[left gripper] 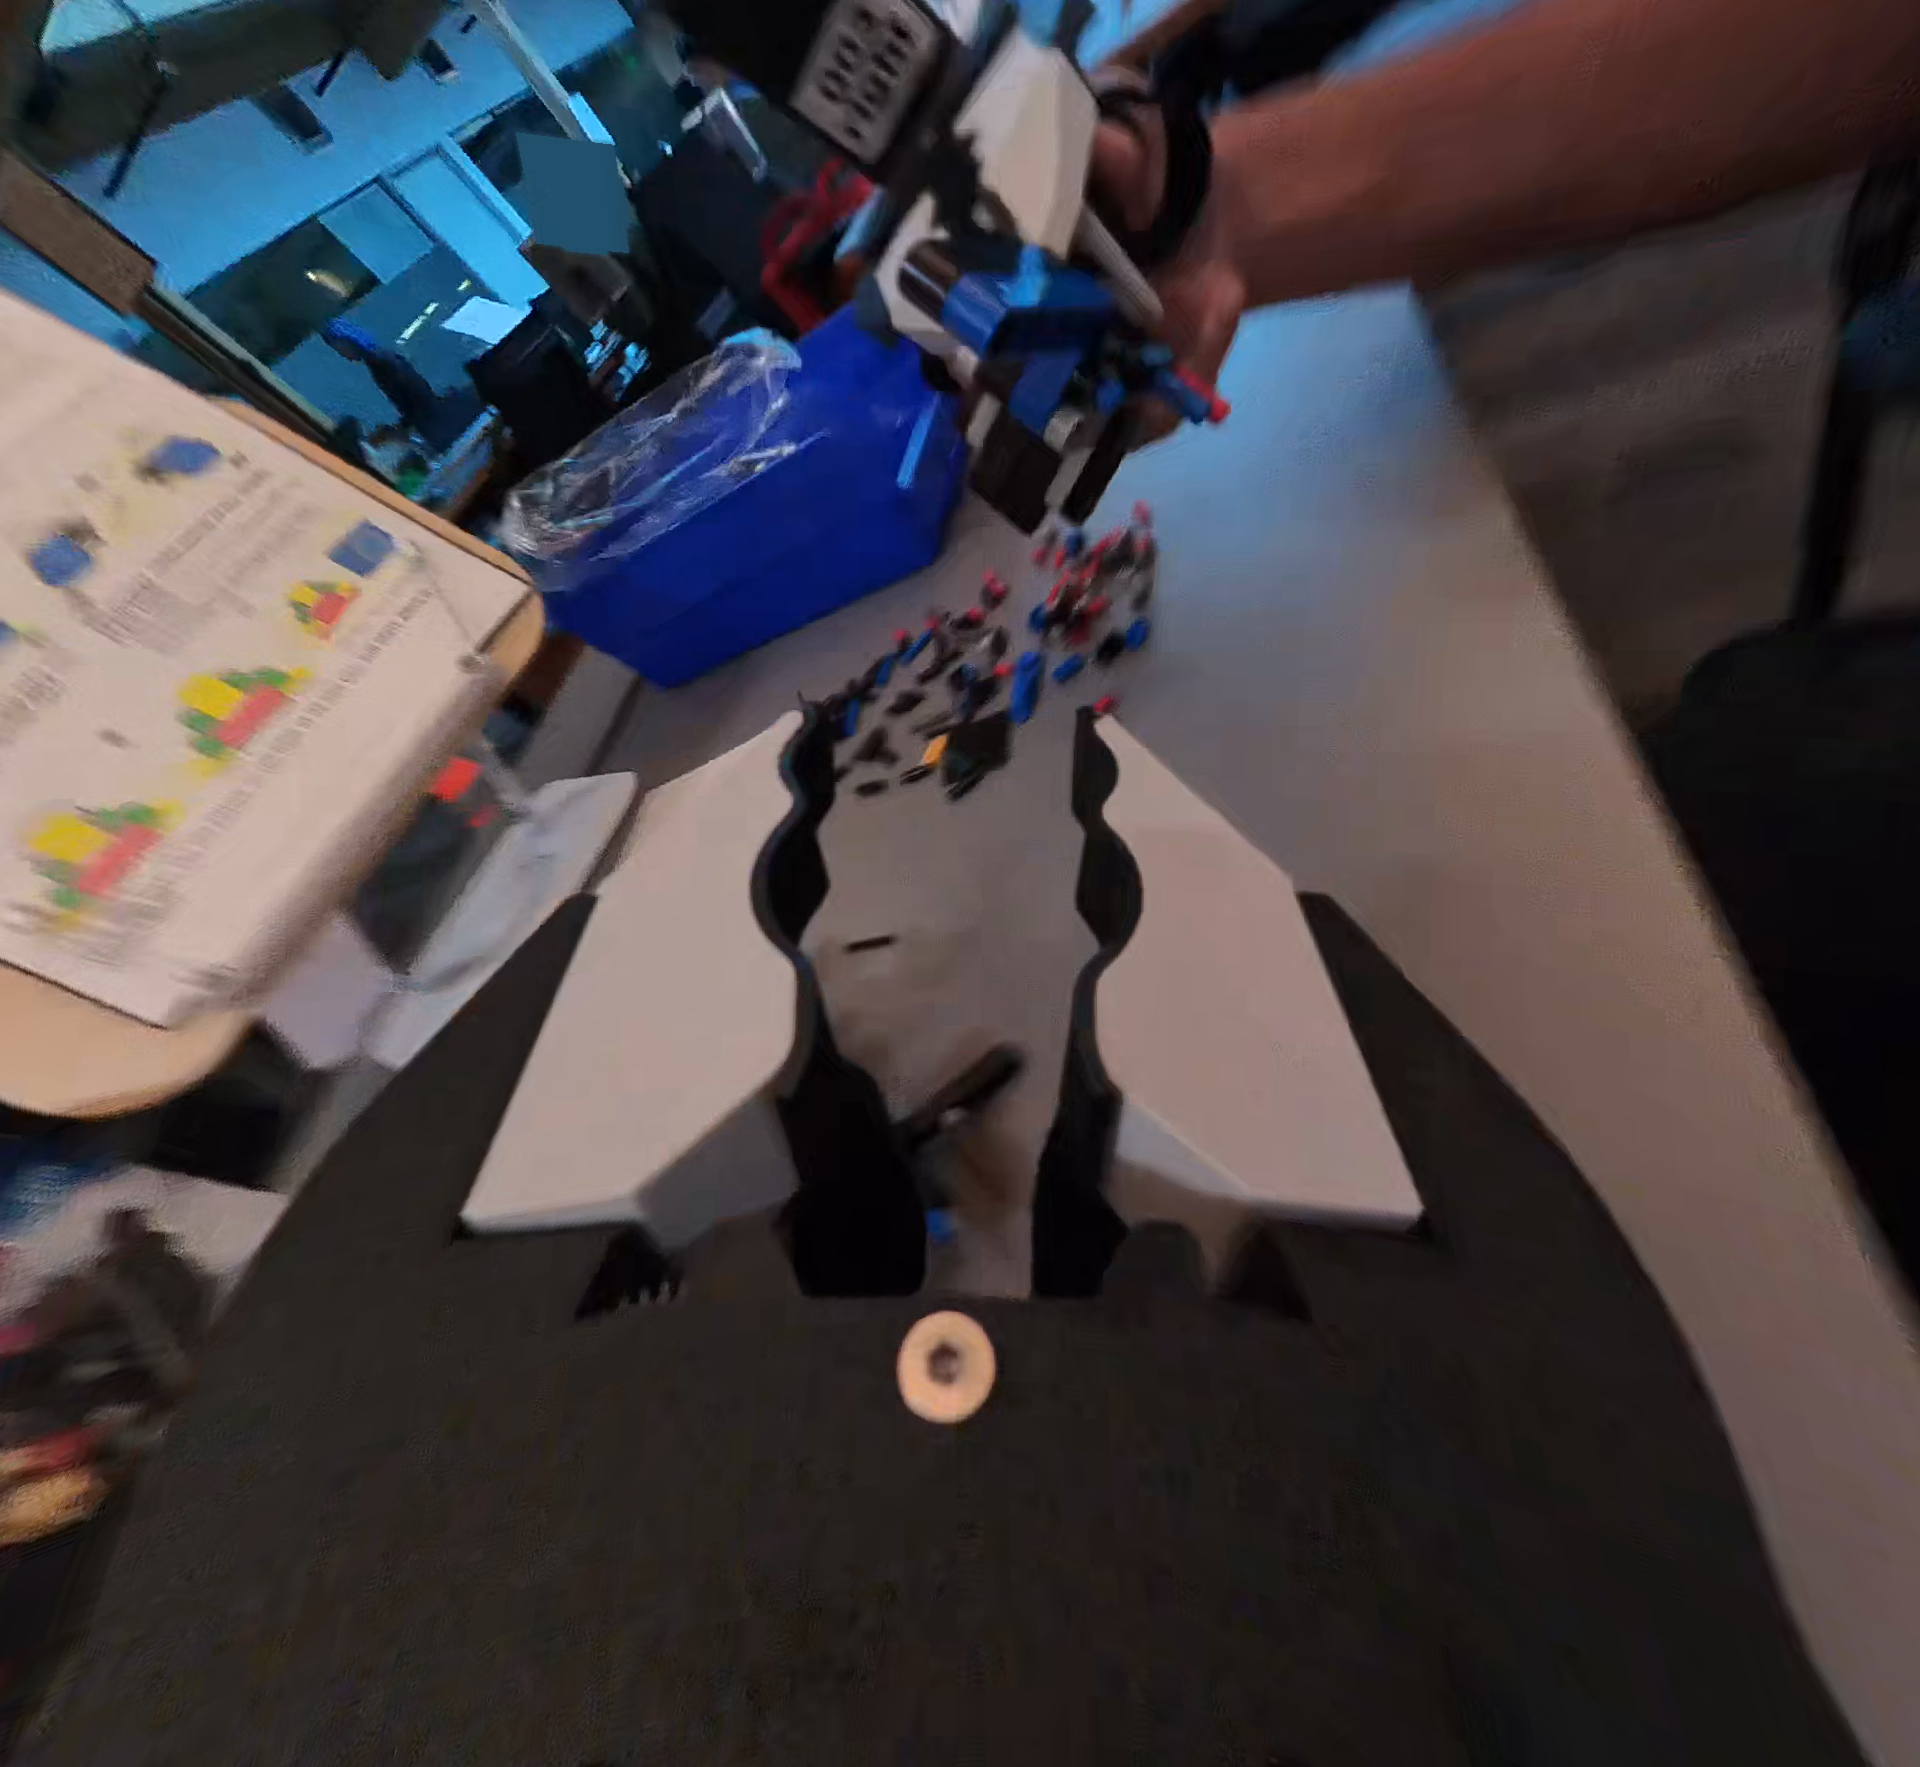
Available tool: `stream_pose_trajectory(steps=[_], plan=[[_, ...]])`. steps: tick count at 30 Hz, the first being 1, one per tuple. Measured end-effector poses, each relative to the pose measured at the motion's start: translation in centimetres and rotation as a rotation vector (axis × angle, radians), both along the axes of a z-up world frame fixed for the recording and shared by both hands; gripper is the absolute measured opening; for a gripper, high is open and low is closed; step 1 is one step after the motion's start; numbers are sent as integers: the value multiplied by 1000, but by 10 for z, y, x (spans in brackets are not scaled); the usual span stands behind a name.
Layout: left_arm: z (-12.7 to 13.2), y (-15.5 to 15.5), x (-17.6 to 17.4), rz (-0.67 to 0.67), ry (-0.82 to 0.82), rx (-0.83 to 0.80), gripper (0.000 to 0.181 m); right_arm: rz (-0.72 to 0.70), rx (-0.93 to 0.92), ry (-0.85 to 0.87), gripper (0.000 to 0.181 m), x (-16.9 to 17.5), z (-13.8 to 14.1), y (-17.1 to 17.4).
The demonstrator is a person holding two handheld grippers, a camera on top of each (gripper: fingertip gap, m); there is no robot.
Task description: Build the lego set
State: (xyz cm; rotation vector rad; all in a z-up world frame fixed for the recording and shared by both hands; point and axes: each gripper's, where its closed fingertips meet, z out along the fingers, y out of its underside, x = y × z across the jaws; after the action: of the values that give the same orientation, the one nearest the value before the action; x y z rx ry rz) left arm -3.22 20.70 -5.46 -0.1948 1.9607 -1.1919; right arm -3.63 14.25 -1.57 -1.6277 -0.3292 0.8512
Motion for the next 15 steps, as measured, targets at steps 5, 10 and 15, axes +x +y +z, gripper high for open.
stream_pose_trajectory(steps=[5, 10, 15], plan=[[-22, -15, 10, -92, -20, 302, 57, 240, -85, -33, 2, 1, -10, 24], [-24, -13, 18, -115, -16, 165, 67, 312, -149, -22, 2, 1, -32, 48], [-29, -4, 11, -125, -105, 101, 36, 307, -184, 6, 3, 2, -47, 60]])
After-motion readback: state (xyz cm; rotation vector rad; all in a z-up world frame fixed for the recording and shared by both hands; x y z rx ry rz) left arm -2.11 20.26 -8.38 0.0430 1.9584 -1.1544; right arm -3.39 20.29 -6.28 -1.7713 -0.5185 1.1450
